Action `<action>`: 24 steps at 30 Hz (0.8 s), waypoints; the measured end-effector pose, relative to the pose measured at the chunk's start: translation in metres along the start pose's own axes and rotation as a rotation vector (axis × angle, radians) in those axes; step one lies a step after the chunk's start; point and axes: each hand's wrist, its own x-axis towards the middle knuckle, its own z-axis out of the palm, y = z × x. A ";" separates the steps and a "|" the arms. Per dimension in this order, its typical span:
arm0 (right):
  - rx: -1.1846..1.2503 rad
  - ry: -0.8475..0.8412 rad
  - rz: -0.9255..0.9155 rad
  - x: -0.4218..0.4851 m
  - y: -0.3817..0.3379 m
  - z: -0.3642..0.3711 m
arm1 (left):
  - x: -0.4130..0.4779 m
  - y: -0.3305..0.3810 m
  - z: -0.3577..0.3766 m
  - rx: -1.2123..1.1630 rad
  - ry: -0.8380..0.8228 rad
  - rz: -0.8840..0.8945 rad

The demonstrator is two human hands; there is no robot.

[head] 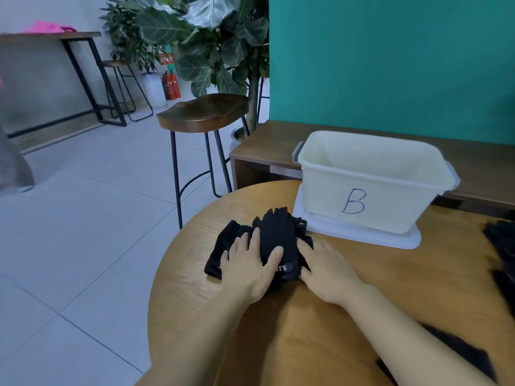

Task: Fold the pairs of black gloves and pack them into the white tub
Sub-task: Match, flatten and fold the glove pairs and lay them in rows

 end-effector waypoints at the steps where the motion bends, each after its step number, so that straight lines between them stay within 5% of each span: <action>1: 0.001 0.013 0.005 -0.009 0.001 -0.002 | -0.008 -0.001 -0.001 -0.083 -0.001 0.029; 7: -0.157 0.221 -0.029 -0.050 -0.012 -0.010 | -0.045 -0.011 -0.015 -0.292 0.122 0.126; 12: -0.177 0.285 -0.110 -0.053 -0.028 -0.006 | -0.061 -0.012 -0.024 -0.185 0.088 0.201; 18: 0.019 0.316 -0.125 -0.050 -0.036 -0.036 | -0.060 0.003 -0.042 0.020 0.198 0.279; 24: 0.242 0.465 -0.125 -0.060 -0.028 -0.097 | -0.054 0.042 -0.105 -0.104 0.273 0.275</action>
